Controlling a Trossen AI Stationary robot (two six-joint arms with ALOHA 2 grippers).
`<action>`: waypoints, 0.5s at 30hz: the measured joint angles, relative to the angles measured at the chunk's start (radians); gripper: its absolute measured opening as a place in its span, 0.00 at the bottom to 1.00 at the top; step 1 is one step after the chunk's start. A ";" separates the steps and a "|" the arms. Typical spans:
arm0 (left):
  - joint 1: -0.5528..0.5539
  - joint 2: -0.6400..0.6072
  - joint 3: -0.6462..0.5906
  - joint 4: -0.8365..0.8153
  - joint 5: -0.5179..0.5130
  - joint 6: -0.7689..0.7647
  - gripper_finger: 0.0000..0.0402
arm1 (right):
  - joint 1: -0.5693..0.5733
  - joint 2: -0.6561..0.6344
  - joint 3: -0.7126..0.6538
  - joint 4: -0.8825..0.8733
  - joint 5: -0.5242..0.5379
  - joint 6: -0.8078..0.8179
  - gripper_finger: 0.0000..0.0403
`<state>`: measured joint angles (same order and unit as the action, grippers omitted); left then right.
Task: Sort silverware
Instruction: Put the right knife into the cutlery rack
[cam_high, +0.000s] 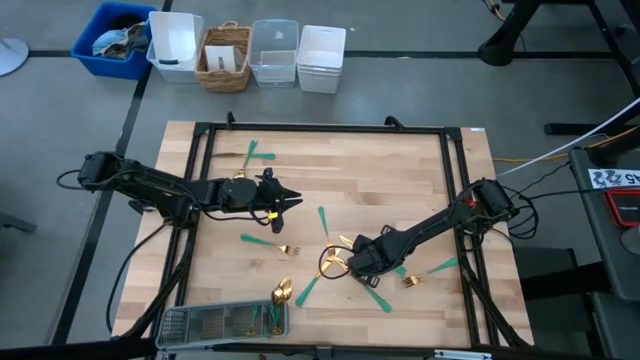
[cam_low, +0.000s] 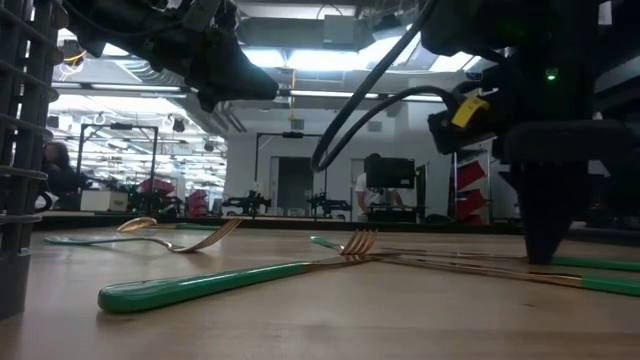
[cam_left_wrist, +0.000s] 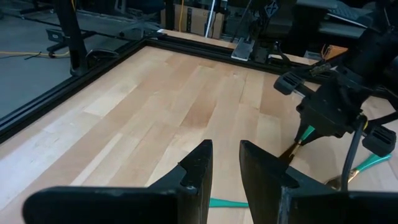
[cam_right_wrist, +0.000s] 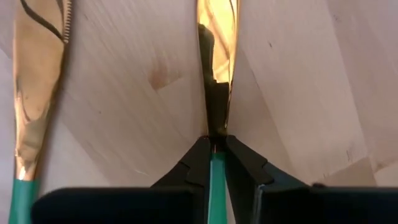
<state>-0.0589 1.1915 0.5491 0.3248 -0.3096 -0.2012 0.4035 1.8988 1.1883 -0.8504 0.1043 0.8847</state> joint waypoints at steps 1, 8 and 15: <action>0.000 0.000 0.000 0.000 0.000 0.000 0.18 | -0.003 0.000 0.001 0.001 0.001 -0.001 0.10; 0.000 0.000 0.000 0.000 0.000 0.000 0.18 | -0.019 0.000 0.003 -0.004 -0.008 -0.003 0.10; 0.000 0.000 0.000 0.000 0.000 0.000 0.18 | -0.034 -0.001 0.005 0.001 -0.007 -0.011 0.10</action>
<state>-0.0593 1.1915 0.5491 0.3252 -0.3096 -0.2010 0.3699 1.8980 1.1935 -0.8494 0.0968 0.8734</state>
